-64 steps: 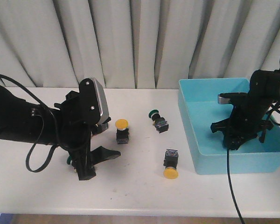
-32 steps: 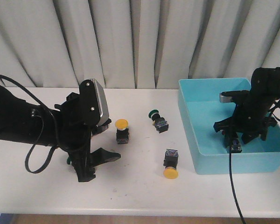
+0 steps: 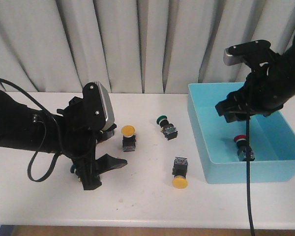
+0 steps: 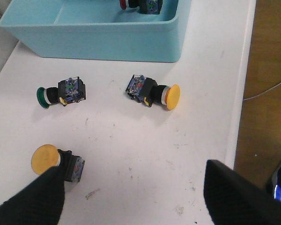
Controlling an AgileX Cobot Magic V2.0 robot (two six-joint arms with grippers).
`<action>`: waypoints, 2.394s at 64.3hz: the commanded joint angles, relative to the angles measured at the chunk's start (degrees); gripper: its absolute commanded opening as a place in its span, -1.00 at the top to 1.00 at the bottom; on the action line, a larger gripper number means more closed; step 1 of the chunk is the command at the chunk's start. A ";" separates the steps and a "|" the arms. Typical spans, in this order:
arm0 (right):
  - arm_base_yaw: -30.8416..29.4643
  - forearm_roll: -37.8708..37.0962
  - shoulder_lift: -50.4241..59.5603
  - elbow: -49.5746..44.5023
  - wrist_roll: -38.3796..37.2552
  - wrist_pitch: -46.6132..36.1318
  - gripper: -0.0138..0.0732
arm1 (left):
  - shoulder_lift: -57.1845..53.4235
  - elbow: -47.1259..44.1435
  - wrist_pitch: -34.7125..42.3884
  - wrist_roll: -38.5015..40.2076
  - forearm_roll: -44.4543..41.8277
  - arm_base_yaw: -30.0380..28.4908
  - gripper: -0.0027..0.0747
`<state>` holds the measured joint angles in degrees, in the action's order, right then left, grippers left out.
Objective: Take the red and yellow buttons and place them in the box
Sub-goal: 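Raise the right gripper out of the blue box, then lower the left gripper and grasp the yellow-capped button near the center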
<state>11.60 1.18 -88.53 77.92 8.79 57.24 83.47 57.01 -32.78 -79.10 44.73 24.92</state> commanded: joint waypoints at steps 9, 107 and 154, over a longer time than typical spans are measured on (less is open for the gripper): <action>7.03 -0.07 16.40 -14.76 -0.30 -7.86 -0.18 | -1.51 1.19 1.82 0.67 2.02 0.20 -0.55; 10.14 0.64 27.42 -28.05 -0.32 -17.57 -0.18 | 44.14 48.43 -7.45 77.32 -34.36 0.31 -0.47; 10.14 0.64 27.42 -28.05 -0.32 -17.51 -0.18 | 43.15 48.57 -8.29 77.58 -34.42 0.21 0.53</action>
<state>21.72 1.96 -62.23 48.50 8.27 42.70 132.80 103.85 -40.90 -0.61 9.44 24.92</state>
